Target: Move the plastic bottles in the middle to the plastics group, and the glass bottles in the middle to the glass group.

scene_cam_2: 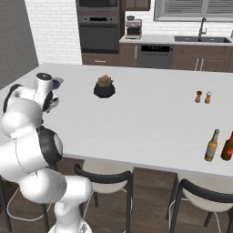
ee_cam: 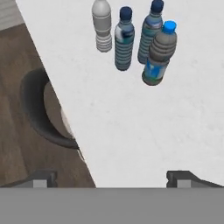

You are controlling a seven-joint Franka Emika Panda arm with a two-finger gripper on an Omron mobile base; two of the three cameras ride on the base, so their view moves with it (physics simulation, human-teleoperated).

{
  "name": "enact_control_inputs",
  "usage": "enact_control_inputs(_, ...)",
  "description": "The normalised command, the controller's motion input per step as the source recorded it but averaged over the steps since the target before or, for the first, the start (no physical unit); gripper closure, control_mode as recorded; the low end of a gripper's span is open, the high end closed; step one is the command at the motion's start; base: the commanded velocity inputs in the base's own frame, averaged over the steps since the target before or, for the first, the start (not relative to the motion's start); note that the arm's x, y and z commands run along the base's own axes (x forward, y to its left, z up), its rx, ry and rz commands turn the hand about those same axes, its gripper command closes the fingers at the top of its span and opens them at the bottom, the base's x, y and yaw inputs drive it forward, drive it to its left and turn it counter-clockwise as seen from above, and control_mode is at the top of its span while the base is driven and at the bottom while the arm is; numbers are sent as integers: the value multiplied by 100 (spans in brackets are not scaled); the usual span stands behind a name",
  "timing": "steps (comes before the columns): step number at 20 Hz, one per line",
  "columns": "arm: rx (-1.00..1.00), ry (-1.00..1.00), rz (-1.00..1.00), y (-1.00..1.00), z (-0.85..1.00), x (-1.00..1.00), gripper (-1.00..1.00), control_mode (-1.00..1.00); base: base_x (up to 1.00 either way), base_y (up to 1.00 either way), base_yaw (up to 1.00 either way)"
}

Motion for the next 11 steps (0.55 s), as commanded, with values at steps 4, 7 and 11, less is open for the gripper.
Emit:
enact_control_inputs(4, 1, -3, -20, -87, 32, -97, -100, -100, 0, 0, 0)
enact_control_inputs(7, 0, -1, -20, -78, 47, -82, -100, -100, 0, 0, 0)
enact_control_inputs(11, 0, 0, -21, -84, 82, -60, -100, -100, 0, 0, 0)
